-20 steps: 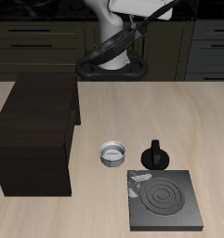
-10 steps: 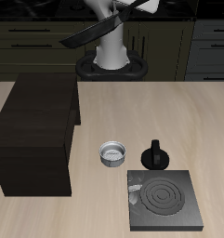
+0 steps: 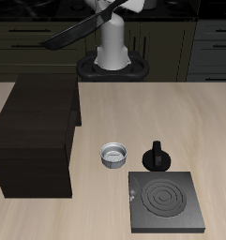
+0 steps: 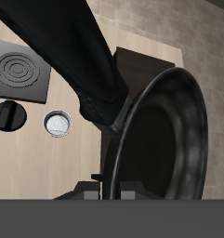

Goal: Place the frypan on top of the wooden shelf

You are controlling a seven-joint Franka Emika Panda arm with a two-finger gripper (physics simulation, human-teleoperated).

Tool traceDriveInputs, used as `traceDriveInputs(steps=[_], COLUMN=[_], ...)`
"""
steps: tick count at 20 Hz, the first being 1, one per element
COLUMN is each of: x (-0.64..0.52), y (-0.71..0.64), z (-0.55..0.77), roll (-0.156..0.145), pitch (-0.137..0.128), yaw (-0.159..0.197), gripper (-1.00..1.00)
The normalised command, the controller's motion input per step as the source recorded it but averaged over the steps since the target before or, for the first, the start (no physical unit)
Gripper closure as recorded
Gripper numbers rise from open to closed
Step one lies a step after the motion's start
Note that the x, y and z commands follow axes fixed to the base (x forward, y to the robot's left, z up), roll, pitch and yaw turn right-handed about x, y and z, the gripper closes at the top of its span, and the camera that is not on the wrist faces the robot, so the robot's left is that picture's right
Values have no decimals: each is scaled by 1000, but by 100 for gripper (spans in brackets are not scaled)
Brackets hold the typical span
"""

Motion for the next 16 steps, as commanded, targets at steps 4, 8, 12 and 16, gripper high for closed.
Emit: traceDriveInputs(steps=[4,8,12,16], x=[226,292,386,360], y=[-244,-569,-476,-358], z=[113,209,176,-2], roll=[-17,-61,-39,-28], pitch=[-3,18,-2,82], yaw=[24,-19,16,-64], gripper=[100,100,100,100])
